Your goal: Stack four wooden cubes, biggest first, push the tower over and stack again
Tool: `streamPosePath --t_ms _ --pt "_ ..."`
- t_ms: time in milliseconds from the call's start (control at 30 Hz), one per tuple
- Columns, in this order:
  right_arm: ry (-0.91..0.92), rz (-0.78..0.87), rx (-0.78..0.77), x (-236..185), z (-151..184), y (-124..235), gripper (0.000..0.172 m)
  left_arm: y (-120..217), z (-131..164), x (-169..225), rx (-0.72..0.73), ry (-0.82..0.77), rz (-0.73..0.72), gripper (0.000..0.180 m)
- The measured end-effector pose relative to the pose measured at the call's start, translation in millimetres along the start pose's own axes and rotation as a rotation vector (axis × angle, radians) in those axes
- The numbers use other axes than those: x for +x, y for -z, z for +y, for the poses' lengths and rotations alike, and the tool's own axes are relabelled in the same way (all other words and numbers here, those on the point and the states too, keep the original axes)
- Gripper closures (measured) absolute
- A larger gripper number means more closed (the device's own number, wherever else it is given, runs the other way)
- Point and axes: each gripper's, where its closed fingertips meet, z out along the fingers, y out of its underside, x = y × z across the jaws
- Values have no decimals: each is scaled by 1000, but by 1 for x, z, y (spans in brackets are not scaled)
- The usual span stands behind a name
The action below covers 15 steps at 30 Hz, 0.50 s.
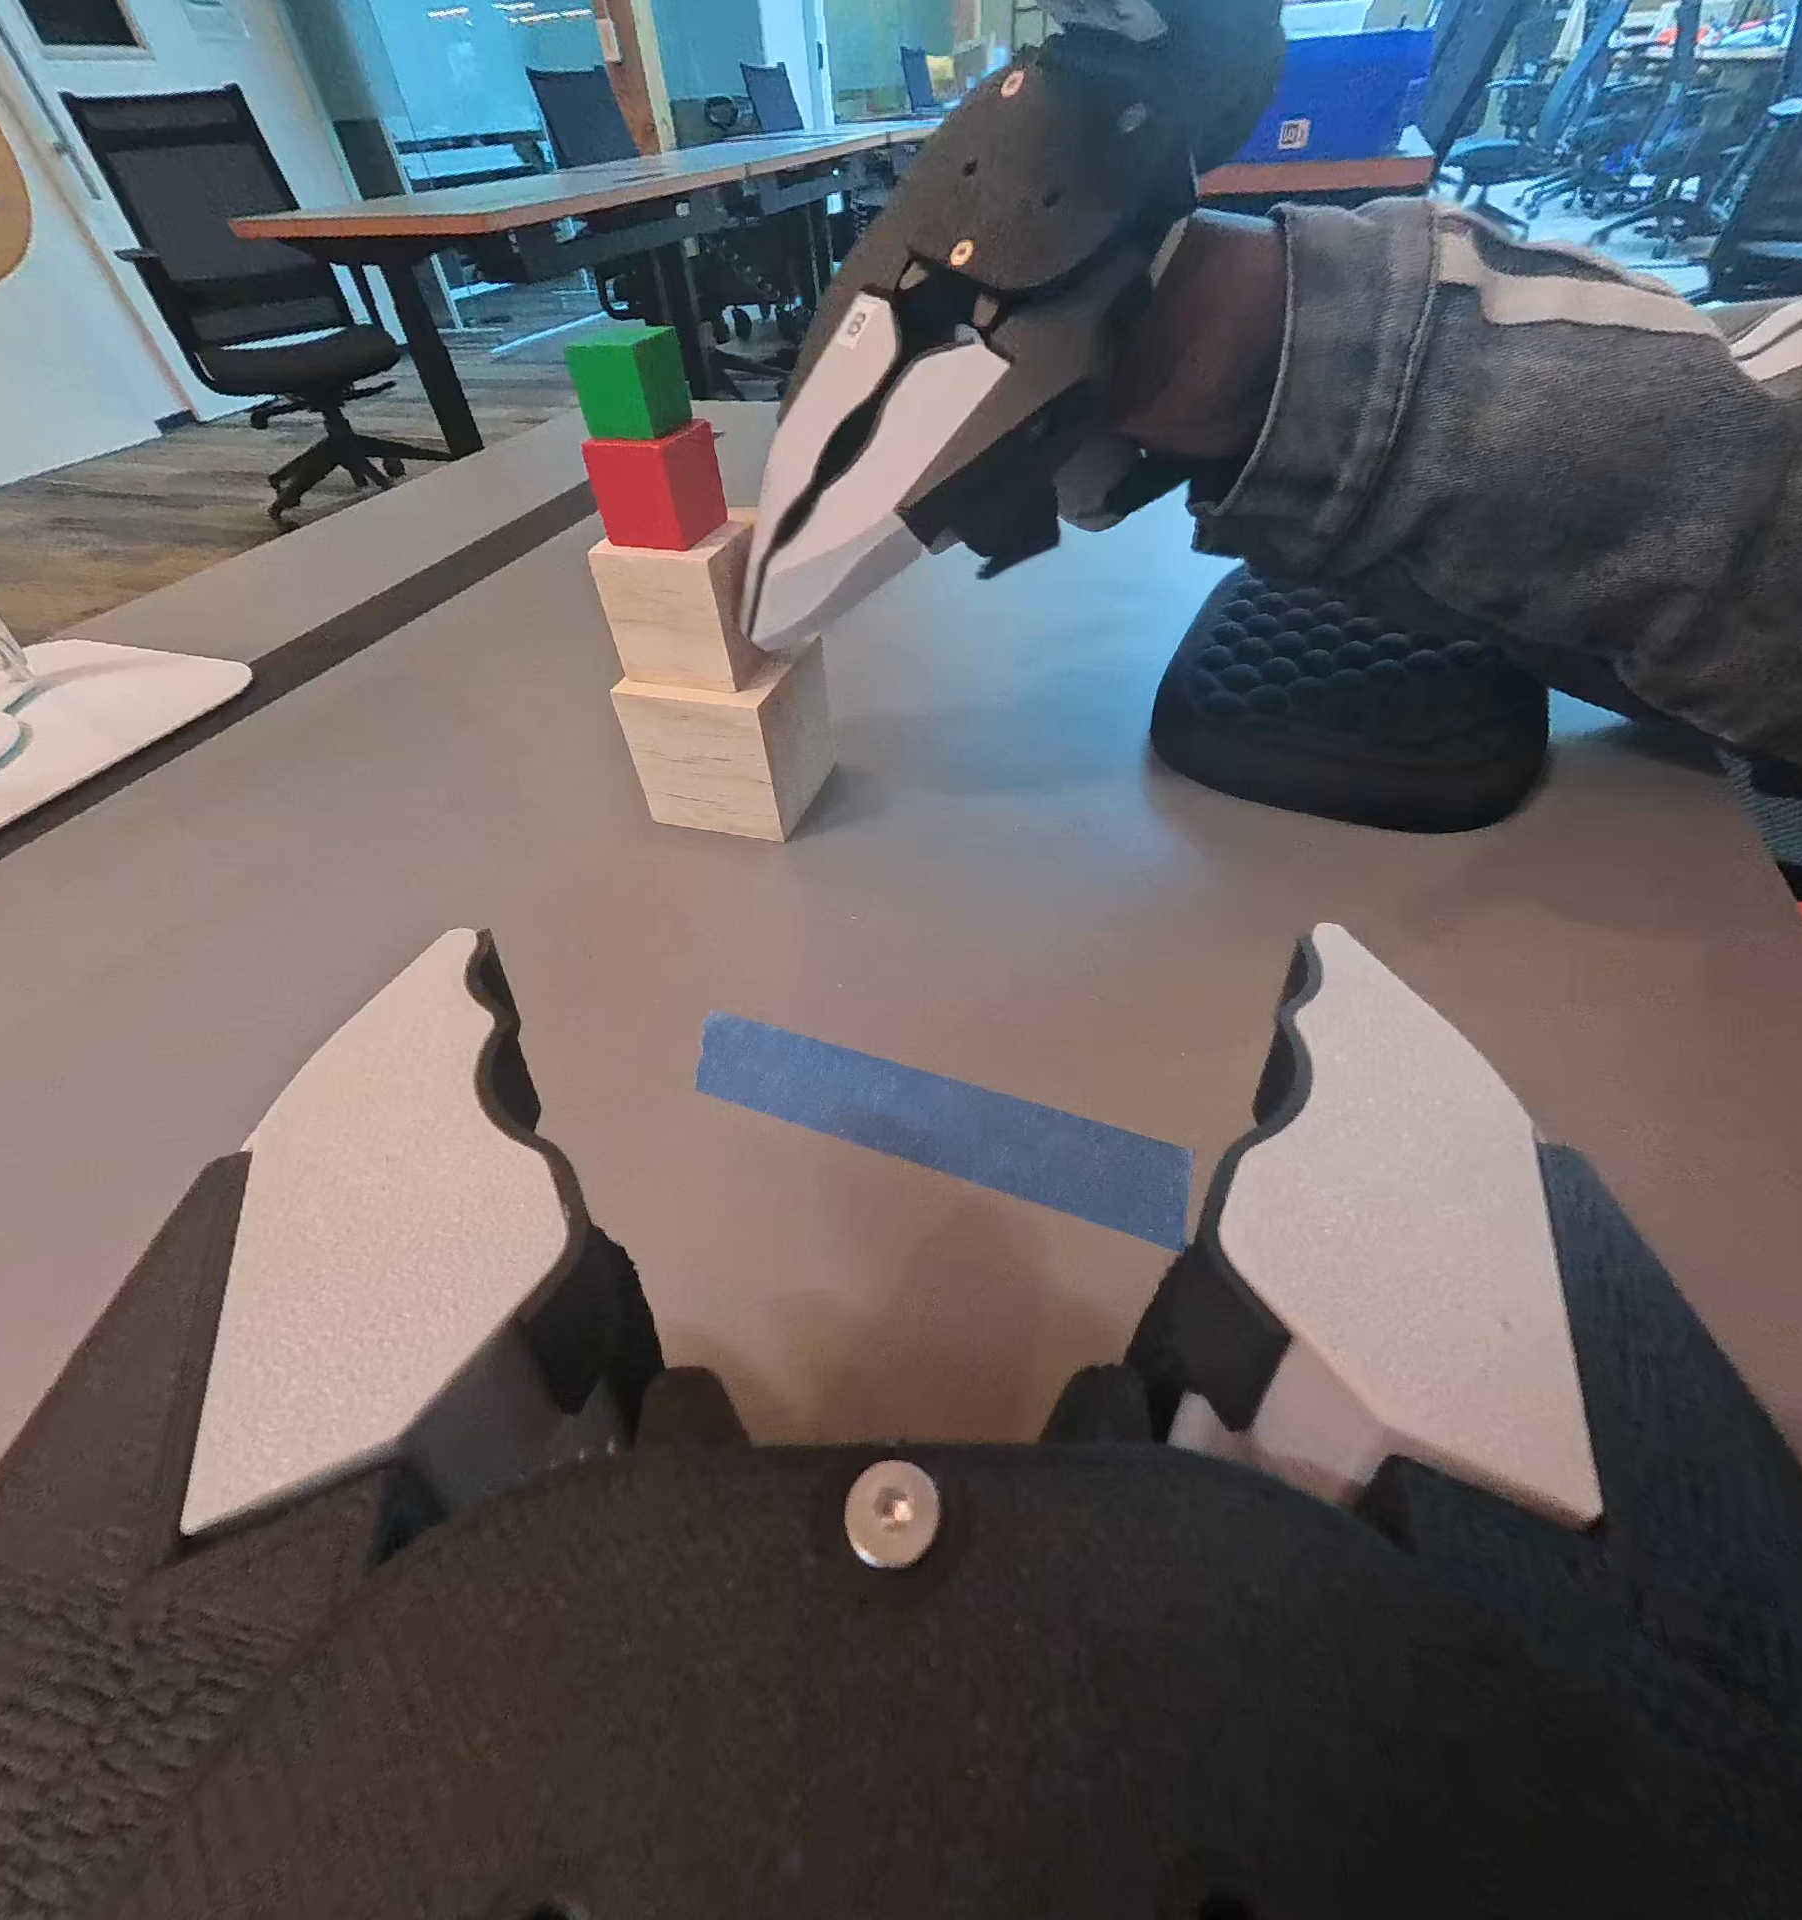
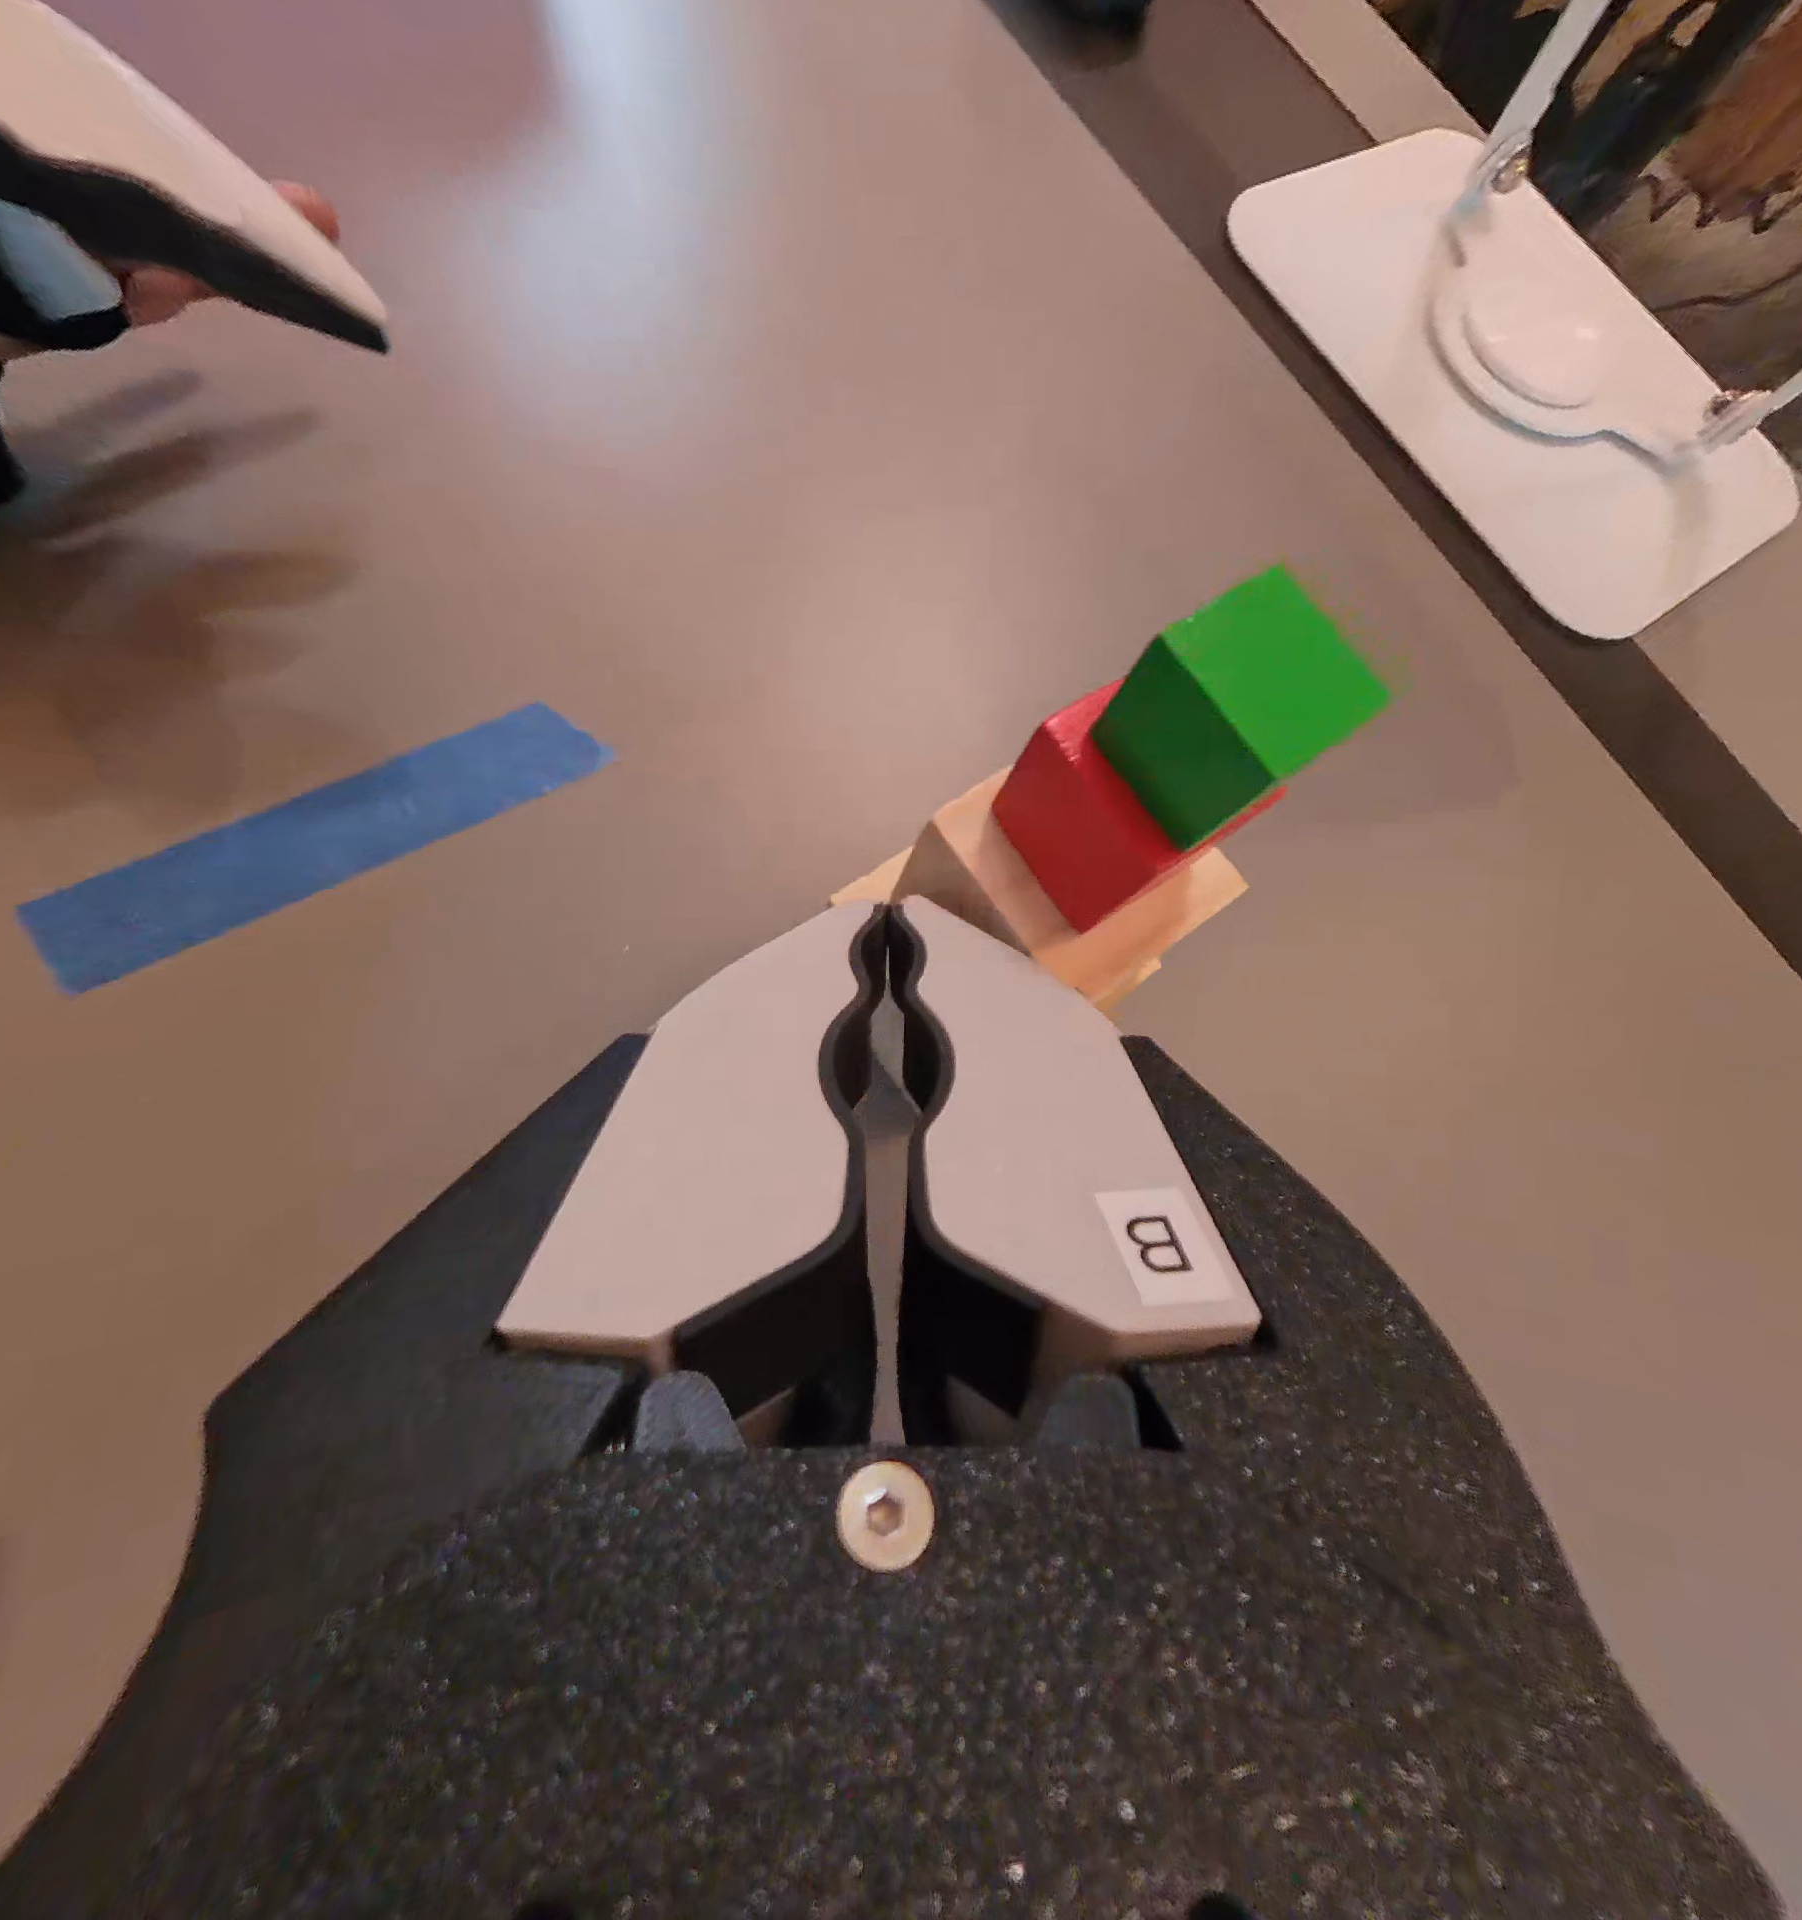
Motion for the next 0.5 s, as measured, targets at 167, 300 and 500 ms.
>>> streamPosePath --t_ms 167,300,500 --pt "-9 -10 29 5 -6 0 172 0 0 -1 0 5 -1 45" --pt "-17 -1 29 12 -9 0 172 0 0 0 -1 2 0 45" --pt "-15 16 34 24 -15 -2 172 0 0 -1 1 7 -1 45"
